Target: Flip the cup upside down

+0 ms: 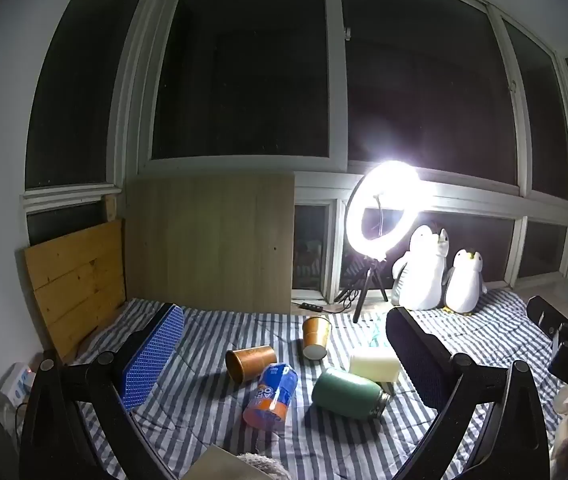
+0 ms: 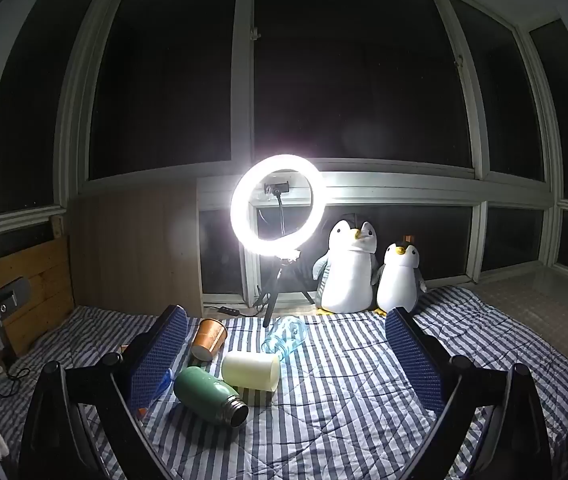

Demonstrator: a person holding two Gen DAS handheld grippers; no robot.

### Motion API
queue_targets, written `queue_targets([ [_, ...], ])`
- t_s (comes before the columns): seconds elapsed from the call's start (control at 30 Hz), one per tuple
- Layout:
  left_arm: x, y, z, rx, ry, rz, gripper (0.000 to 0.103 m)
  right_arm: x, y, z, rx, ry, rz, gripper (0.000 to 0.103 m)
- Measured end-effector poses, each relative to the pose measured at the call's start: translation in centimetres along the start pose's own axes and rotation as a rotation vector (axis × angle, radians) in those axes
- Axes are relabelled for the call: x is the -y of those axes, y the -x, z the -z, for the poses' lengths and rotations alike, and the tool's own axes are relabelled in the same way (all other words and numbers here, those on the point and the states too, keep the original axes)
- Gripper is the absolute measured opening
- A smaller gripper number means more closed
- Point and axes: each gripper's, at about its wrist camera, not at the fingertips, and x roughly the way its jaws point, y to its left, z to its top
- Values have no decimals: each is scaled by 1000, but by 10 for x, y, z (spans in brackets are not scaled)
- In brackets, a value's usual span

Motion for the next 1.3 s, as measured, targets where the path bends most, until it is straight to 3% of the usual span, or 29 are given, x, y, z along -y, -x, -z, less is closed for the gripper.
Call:
queue_targets([
  [1.3, 1, -10, 10, -17, 14, -10, 102, 1, 0, -1, -2, -6, 2, 99],
])
